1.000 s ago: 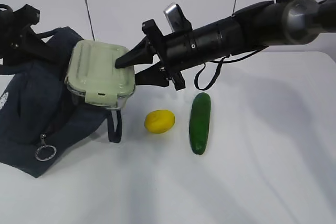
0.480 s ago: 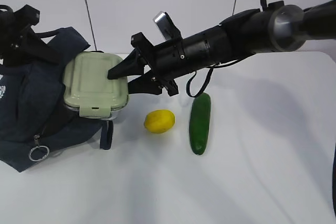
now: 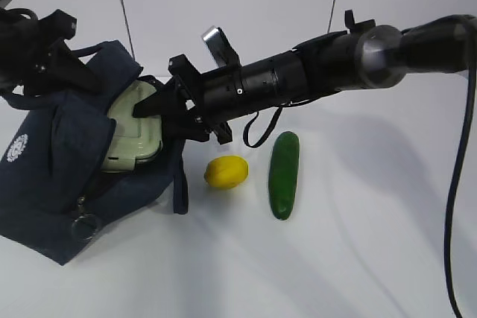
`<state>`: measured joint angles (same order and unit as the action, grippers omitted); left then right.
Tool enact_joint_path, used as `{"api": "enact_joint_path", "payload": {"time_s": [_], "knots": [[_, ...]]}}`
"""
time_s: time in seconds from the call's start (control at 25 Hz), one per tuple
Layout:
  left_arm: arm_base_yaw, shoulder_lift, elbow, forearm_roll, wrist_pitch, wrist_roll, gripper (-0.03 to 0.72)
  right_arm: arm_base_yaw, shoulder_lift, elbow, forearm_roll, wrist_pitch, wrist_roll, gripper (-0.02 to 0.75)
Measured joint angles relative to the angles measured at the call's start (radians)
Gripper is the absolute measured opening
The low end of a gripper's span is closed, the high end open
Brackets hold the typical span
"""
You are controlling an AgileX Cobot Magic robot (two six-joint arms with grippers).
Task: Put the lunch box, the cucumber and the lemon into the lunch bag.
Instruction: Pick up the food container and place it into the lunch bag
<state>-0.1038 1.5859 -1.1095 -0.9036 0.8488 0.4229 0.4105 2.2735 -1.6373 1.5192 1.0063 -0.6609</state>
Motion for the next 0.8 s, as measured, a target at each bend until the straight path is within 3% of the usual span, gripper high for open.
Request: {"api": "enact_joint_path", "payload": {"time_s": [0.8], "knots": [[-0.009,0.000,-0.001,-0.006,-0.006,0.000,-0.001,0.006,0.034,-0.036,0.077,-0.040,-0.008,0.346]]}}
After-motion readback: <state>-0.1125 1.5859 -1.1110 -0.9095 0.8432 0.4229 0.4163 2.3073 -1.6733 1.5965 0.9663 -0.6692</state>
